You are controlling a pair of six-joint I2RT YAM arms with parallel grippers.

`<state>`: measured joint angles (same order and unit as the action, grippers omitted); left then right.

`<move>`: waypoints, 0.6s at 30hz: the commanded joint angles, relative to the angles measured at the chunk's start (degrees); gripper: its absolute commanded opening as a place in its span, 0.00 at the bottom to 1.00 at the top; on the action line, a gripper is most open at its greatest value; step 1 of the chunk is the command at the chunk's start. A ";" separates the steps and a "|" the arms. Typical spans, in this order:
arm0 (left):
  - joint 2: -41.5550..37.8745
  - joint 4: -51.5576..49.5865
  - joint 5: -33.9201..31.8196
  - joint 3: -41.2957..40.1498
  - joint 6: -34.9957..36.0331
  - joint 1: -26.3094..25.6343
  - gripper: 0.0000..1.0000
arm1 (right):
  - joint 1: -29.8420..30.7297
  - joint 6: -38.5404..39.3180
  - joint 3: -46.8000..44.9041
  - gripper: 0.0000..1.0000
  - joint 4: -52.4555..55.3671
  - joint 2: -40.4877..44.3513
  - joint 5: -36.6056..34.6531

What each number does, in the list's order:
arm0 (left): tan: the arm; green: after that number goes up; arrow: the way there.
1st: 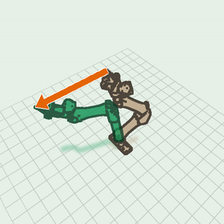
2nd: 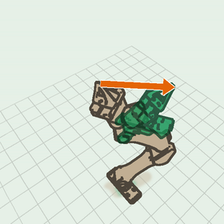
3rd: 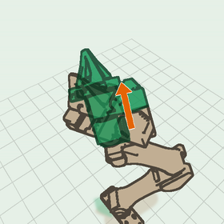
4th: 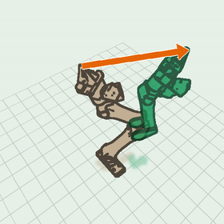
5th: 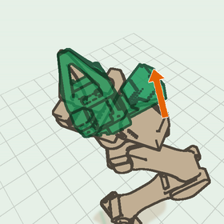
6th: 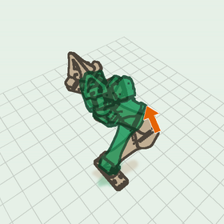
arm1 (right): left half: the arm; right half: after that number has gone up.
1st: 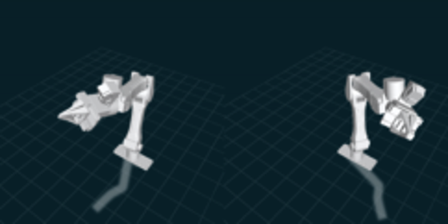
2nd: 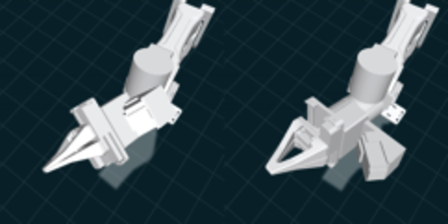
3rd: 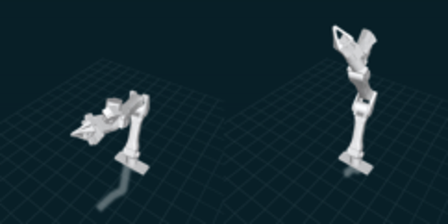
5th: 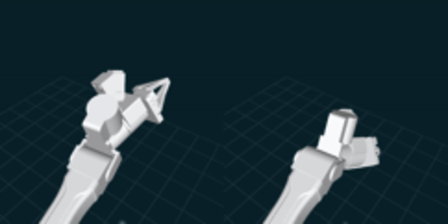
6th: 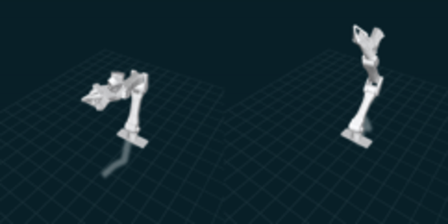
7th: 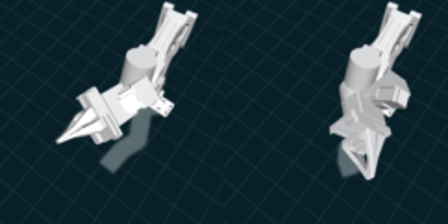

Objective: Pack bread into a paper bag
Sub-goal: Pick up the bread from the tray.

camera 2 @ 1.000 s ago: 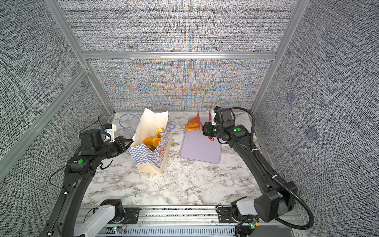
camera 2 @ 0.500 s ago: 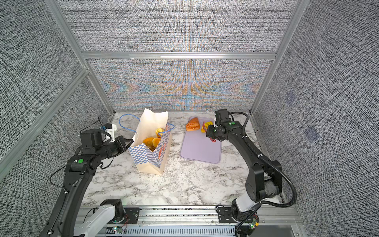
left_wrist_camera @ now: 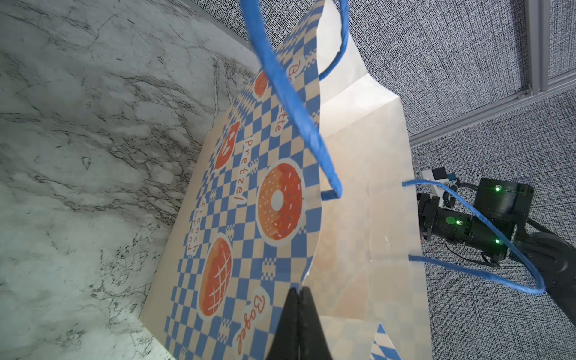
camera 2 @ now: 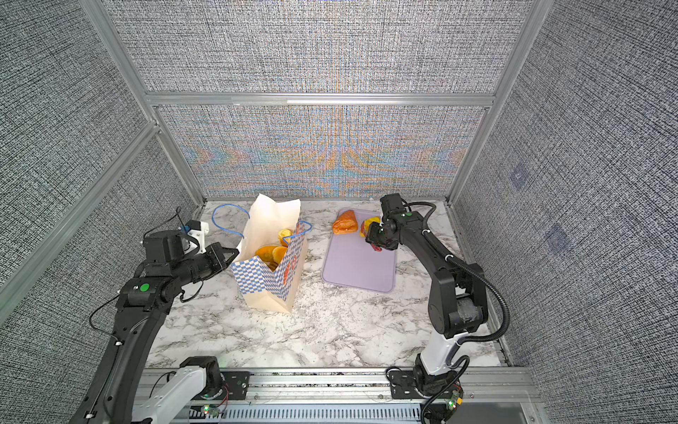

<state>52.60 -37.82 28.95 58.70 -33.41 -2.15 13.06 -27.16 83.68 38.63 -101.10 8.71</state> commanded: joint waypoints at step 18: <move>-0.57 0.05 0.23 -0.86 0.54 -0.03 0.00 | 0.17 -3.78 2.89 0.59 -3.59 -4.50 2.27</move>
<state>52.07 -37.41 29.08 58.08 -33.43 -2.15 13.13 -30.22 85.73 36.64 -105.14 10.35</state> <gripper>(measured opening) 0.048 0.587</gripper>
